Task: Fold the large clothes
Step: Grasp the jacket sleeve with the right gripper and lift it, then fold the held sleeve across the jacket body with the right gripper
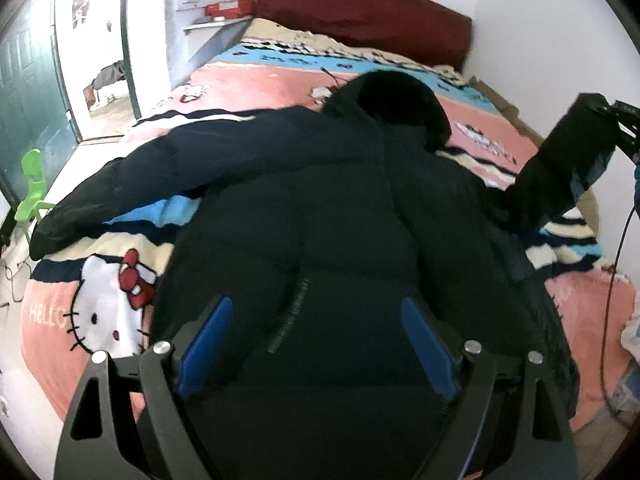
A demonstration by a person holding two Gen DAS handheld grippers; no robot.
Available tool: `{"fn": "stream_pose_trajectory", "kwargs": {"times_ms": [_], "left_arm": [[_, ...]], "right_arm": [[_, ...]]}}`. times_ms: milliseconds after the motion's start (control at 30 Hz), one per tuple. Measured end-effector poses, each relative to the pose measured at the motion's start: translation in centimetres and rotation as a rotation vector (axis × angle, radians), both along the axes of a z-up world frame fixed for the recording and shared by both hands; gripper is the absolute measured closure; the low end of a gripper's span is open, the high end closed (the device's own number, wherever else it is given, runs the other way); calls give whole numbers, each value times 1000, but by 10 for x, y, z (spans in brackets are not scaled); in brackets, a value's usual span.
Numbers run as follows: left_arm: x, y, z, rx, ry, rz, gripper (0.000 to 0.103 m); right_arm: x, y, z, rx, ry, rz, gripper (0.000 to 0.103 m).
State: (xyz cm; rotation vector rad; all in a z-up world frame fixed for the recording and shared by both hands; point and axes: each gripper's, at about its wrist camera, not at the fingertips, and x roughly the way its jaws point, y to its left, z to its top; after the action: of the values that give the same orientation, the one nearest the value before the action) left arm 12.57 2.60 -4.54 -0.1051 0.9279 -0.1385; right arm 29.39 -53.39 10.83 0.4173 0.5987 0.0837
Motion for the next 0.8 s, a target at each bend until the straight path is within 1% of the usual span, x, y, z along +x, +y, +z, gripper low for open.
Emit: {"fn": "stream_pose_trajectory", "kwargs": {"times_ms": [33, 133, 233, 300, 333, 433, 533, 567, 667, 733, 800], "left_arm": [[0, 5, 1, -3, -7, 4, 17], [2, 19, 3, -4, -18, 14, 16], [2, 32, 2, -17, -19, 13, 16], [2, 39, 0, -27, -14, 14, 17], [2, 44, -2, -34, -12, 16, 16], [1, 58, -4, -39, -20, 28, 16], [1, 73, -6, -38, -37, 56, 16], [1, 79, -7, -44, -44, 72, 16], [1, 94, -11, -75, -54, 103, 17], [2, 103, -13, -96, -50, 121, 16], [3, 108, -16, -94, -40, 124, 16]], "right_arm": [[6, 26, 4, -11, -2, 44, 89], [17, 81, 8, -27, 0, 132, 89], [31, 140, -1, -37, 22, 216, 89], [35, 165, -9, -45, 37, 252, 89], [41, 185, -16, -51, 49, 273, 89], [48, 224, -35, -65, 83, 318, 89], [49, 258, -56, -96, 118, 355, 89], [45, 265, -62, -103, 127, 364, 89], [50, 299, -85, -151, 162, 391, 89], [52, 322, -104, -181, 192, 413, 89], [53, 340, -123, -203, 222, 430, 89]]}}
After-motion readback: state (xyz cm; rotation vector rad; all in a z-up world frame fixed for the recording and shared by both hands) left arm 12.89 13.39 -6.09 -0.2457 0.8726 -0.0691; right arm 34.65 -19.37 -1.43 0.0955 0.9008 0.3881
